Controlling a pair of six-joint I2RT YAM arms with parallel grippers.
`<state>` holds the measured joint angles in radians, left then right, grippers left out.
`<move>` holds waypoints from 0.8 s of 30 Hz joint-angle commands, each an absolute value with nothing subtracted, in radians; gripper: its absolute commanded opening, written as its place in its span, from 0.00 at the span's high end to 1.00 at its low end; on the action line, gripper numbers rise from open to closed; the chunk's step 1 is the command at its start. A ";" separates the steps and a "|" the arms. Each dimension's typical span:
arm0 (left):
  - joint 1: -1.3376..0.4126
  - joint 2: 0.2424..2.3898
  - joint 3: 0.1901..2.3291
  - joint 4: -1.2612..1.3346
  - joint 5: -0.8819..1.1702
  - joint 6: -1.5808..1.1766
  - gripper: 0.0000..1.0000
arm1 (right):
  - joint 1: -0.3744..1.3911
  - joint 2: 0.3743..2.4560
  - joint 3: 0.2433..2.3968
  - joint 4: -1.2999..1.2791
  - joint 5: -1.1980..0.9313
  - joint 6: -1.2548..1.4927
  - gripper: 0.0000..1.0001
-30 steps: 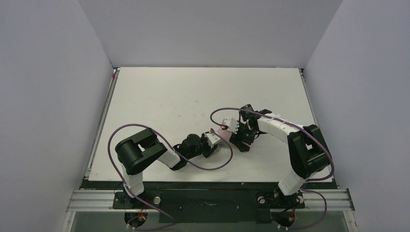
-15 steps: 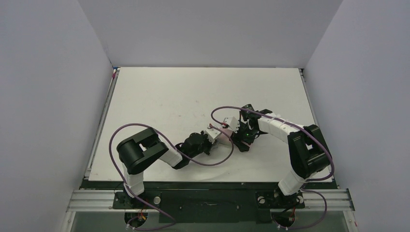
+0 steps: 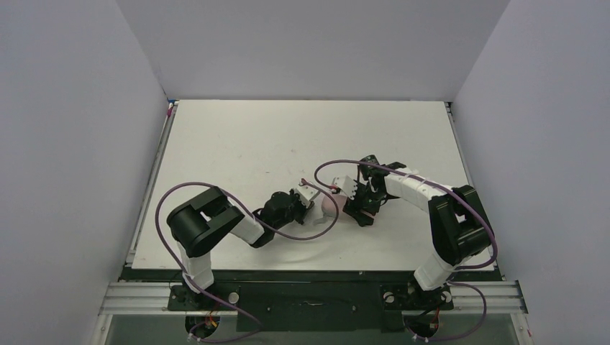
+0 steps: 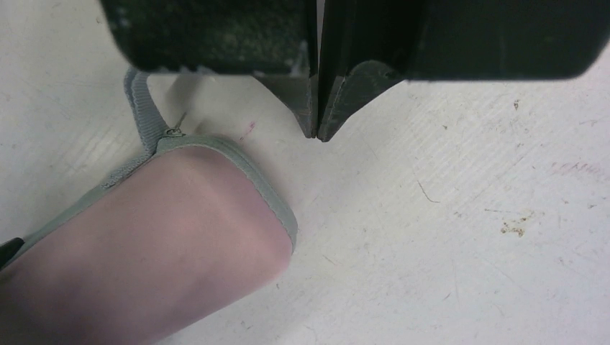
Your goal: Open the umbrella
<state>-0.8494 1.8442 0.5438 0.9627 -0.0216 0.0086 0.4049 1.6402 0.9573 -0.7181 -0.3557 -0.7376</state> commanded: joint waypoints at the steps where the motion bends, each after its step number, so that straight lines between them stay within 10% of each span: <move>1: -0.831 1.801 0.520 1.071 0.099 0.085 1.00 | 0.392 1.692 0.943 -0.855 -0.341 -0.773 0.94; 3: -0.833 1.780 0.493 1.077 0.170 0.112 1.00 | 0.386 1.705 0.969 -0.866 -0.364 -0.747 0.95; 5: -0.851 1.759 0.473 1.068 0.193 0.118 0.74 | 0.380 1.709 0.976 -0.867 -0.377 -0.736 0.96; 9: -0.891 1.753 0.459 1.060 0.151 0.105 0.56 | 0.376 1.709 0.979 -0.870 -0.406 -0.710 0.96; 24: -0.953 1.835 0.565 1.091 0.034 0.108 0.65 | 0.378 1.699 0.961 -0.887 -0.418 -0.726 0.98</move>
